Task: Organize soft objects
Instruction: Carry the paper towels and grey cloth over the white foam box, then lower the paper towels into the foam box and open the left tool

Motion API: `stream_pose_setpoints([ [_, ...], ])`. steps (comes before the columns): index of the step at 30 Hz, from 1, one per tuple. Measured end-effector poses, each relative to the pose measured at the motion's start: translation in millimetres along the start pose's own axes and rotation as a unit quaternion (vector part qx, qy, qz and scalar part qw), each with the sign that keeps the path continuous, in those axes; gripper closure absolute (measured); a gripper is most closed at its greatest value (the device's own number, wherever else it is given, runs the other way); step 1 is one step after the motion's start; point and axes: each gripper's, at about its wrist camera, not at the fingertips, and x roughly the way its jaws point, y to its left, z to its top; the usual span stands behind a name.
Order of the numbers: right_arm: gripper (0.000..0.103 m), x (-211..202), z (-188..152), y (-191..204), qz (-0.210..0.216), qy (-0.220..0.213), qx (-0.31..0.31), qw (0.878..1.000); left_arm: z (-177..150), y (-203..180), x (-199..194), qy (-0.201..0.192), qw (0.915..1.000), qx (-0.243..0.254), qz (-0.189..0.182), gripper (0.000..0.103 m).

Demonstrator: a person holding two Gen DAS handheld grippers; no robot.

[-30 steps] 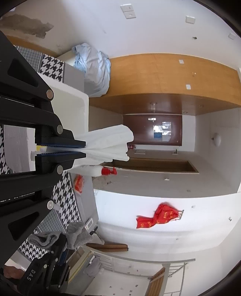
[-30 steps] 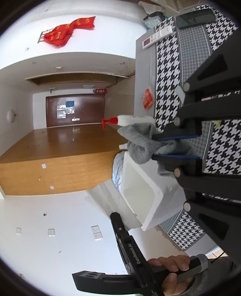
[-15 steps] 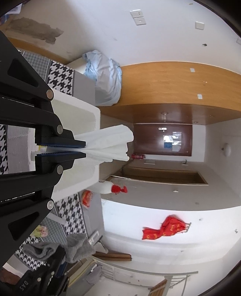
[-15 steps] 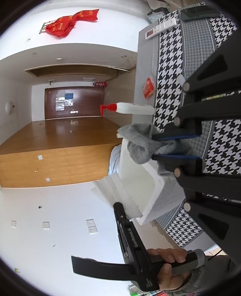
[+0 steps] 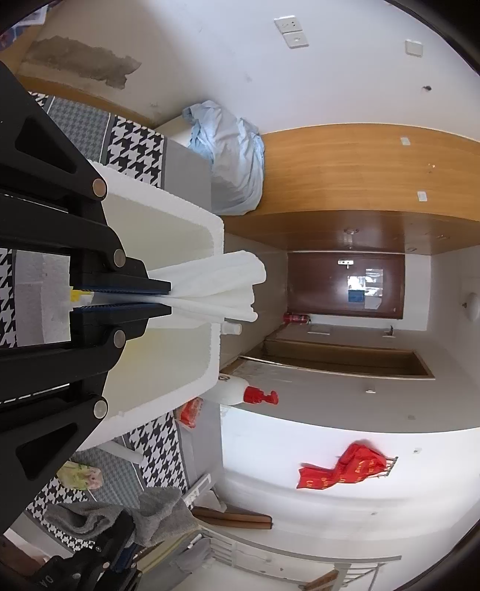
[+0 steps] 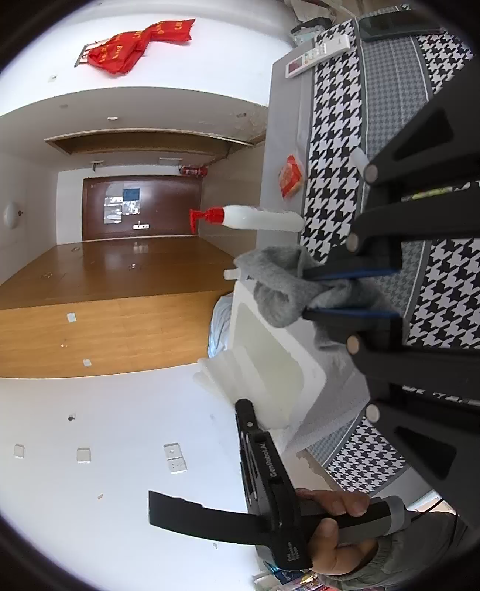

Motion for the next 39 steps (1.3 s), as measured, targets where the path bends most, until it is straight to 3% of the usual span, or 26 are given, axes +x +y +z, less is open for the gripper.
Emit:
stream_pose_setpoints([
  [4, 0.086, 1, 0, -1, -0.003, 0.000, 0.002, 1.000, 0, -1, 4, 0.008, 0.9999, 0.011, 0.003, 0.090],
  [9, 0.086, 2, 1, 1, -0.005, 0.000, 0.002, 1.000, -4, 5, -3, -0.010, 0.9999, 0.007, 0.005, 0.021],
  [12, 0.086, 3, 2, 3, -0.005, -0.001, 0.000, 1.000, -4, 7, -11, -0.030, 0.9995, 0.003, 0.010, 0.003],
  [39, 0.086, 18, 32, 42, 0.010, -0.015, -0.036, 0.999, -10, 58, -46, -0.066, 0.9963, -0.028, 0.049, 0.001],
])
